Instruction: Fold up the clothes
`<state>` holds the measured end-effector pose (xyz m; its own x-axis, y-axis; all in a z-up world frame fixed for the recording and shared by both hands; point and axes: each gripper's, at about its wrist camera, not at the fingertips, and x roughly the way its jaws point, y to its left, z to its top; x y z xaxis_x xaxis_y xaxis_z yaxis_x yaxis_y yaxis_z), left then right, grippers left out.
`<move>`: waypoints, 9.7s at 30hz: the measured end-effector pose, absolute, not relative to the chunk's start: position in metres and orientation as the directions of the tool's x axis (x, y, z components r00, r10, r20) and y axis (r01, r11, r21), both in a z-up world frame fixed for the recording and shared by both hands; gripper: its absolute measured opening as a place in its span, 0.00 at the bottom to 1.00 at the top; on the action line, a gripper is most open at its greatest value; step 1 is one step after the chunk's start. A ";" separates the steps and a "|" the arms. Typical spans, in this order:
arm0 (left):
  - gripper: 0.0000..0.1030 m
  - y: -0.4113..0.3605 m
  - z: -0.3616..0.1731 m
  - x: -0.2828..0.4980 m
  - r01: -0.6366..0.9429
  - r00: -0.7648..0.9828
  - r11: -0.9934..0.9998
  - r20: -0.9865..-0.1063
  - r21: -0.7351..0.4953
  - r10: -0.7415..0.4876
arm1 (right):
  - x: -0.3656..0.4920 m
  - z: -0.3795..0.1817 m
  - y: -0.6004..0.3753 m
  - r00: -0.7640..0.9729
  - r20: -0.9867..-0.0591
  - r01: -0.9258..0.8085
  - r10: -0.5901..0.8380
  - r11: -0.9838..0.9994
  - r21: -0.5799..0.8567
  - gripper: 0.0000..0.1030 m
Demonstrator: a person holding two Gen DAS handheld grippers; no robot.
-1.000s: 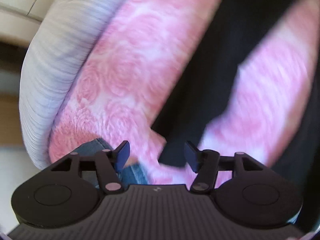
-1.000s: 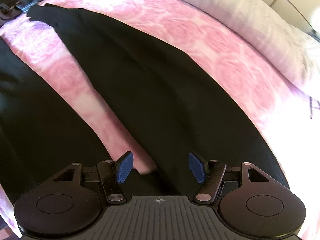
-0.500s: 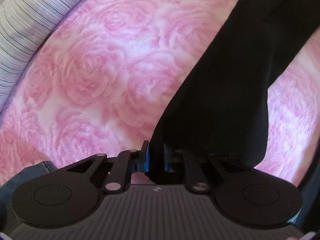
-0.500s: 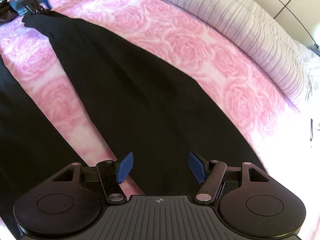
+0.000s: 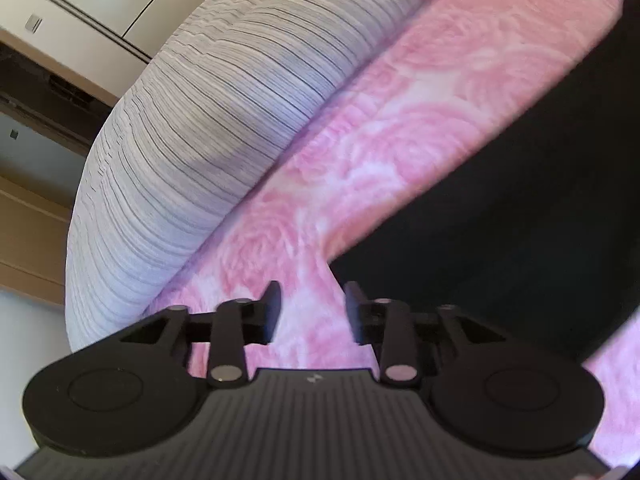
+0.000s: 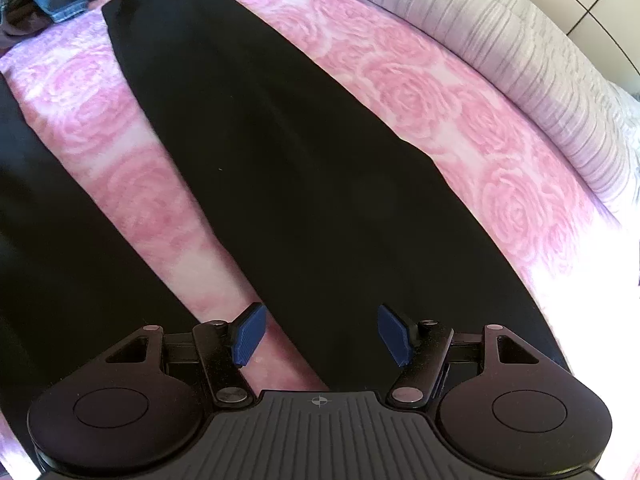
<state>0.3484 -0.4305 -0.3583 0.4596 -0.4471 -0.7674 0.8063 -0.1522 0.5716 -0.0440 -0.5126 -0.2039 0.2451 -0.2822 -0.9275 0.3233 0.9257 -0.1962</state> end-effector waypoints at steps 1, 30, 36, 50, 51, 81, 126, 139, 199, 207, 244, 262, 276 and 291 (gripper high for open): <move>0.33 -0.421 -0.359 0.342 0.800 0.453 -0.178 -0.771 0.573 -0.447 | -0.044 -0.204 -0.512 0.246 -0.928 0.325 -0.280 0.926 -0.194 0.64; 0.05 -0.338 -0.449 0.253 0.576 0.529 -0.556 -0.792 0.599 -0.305 | -0.092 -0.212 -0.505 0.177 -0.961 0.524 -0.213 0.847 -0.091 0.64; 0.11 -0.382 -0.412 0.200 0.663 0.464 -0.483 -0.820 0.572 -0.335 | -0.163 -0.193 -0.519 0.117 -0.955 0.645 -0.273 0.752 -0.136 0.64; 0.30 -0.526 -0.358 0.013 0.767 0.226 -0.466 -0.865 0.441 -0.447 | -0.396 -0.187 -0.706 0.111 -0.908 0.885 -0.405 0.455 -0.094 0.64; 0.31 -0.543 -0.362 -0.011 0.752 0.200 -0.497 -0.868 0.434 -0.455 | -0.407 -0.191 -0.722 0.135 -0.905 0.888 -0.402 0.455 -0.070 0.64; 0.31 -0.682 -0.407 -0.133 0.732 0.183 -0.517 -0.858 0.445 -0.480 | -0.471 -0.219 -0.821 0.455 -0.843 0.794 -0.286 0.559 0.239 0.39; 0.33 -0.500 -0.418 -0.138 0.810 0.217 -0.477 -0.931 0.340 -0.295 | -0.474 -0.196 -0.639 0.426 -0.898 0.771 -0.114 0.565 0.294 0.33; 0.33 -0.387 -0.407 -0.058 0.854 0.304 -0.338 -0.906 0.396 -0.295 | -0.410 -0.210 -0.560 0.285 -0.958 0.793 -0.032 0.569 0.217 0.34; 0.01 -0.140 -0.372 0.325 0.949 0.178 0.314 -0.880 0.035 -0.441 | 0.071 -0.269 -0.292 0.190 -0.965 0.387 -0.184 0.917 -0.099 0.49; 0.02 -0.169 -0.394 0.332 0.938 0.223 0.331 -0.910 0.103 -0.350 | 0.055 -0.288 -0.331 0.180 -0.962 0.504 -0.203 0.859 -0.086 0.52; 0.18 -0.195 -0.404 0.010 0.766 -0.038 -0.620 -0.949 0.173 -0.312 | -0.242 -0.280 -0.296 0.216 -0.937 0.956 -0.276 0.257 0.145 0.58; 0.30 -0.149 -0.404 0.008 0.832 0.172 -0.473 -0.945 0.291 -0.279 | -0.353 -0.303 -0.374 0.294 -0.893 0.884 -0.339 -0.259 0.390 0.55; 0.37 -0.056 -0.446 0.139 0.535 0.545 -0.555 -0.762 0.637 -0.349 | -0.295 -0.294 -0.390 0.227 -0.918 0.925 -0.325 -0.225 0.308 0.55; 0.01 -0.039 -0.416 0.143 0.646 0.453 -0.529 -0.834 0.550 -0.315 | -0.267 -0.267 -0.361 0.148 -0.936 0.945 -0.320 -0.232 0.229 0.55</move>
<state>0.1429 -0.0395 -0.4159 0.4527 -0.3147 -0.8343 0.6464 -0.5287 0.5502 -0.2667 -0.3609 -0.2667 0.1483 -0.3199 -0.9358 0.9454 -0.2318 0.2291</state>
